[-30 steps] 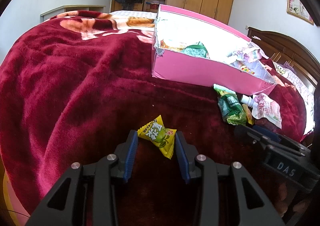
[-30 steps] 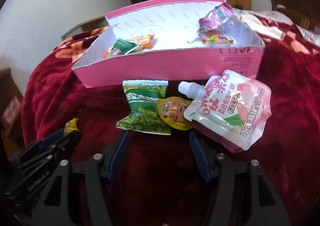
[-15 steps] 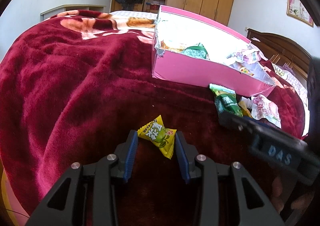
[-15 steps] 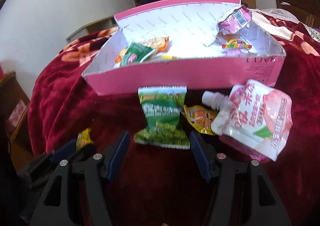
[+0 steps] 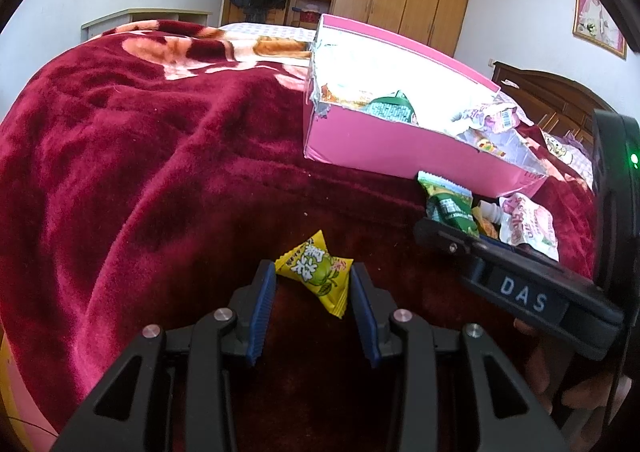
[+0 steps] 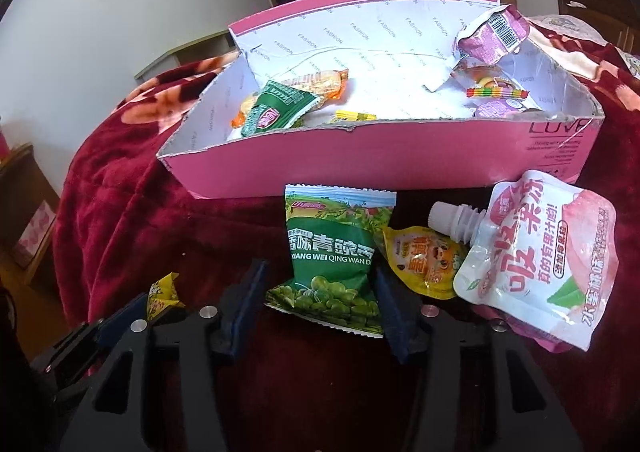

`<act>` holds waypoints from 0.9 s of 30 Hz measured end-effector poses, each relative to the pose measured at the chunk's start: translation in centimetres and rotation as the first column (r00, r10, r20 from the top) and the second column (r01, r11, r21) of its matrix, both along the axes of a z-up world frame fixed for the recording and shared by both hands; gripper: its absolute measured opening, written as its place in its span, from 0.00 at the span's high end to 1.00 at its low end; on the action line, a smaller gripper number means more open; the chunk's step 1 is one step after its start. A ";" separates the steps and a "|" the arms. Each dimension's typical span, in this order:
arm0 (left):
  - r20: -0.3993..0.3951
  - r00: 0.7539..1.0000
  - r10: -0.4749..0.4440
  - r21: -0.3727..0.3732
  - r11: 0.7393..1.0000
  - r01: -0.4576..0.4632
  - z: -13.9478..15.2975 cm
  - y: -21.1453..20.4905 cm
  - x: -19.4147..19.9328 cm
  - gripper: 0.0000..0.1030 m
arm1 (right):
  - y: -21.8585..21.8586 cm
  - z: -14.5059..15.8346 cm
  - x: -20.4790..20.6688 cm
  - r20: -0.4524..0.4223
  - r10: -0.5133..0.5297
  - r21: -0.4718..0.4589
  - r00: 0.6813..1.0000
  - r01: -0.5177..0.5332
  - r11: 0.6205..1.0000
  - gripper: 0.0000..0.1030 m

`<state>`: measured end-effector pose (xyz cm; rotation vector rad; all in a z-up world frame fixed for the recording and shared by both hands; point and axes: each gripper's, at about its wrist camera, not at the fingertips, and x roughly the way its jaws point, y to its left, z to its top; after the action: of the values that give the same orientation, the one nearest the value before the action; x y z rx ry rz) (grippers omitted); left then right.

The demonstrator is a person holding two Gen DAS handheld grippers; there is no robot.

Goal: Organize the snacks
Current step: 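Hold the yellow candy packet in left tool while right tool approaches the green pea bag, then grasp the green pea bag with the right tool and lift it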

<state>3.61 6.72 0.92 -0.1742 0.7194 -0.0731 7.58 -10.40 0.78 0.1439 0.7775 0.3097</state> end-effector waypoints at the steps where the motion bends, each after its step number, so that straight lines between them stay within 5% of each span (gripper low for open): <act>1: 0.000 1.000 0.001 0.002 1.000 -0.001 0.1 0.0 0.0 0.62 | 0.1 0.1 -0.2 0.006 0.007 -0.002 1.000 -0.007 1.000 0.49; 27: 0.043 0.999 -0.009 0.040 0.999 0.008 3.3 -1.8 -2.0 0.62 | -3.1 3.5 -6.6 0.075 0.054 0.116 0.996 -0.062 0.991 0.49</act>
<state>1.62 4.90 4.27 -0.1308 0.6784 -0.0702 0.94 -13.52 4.30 0.2207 0.6930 0.4145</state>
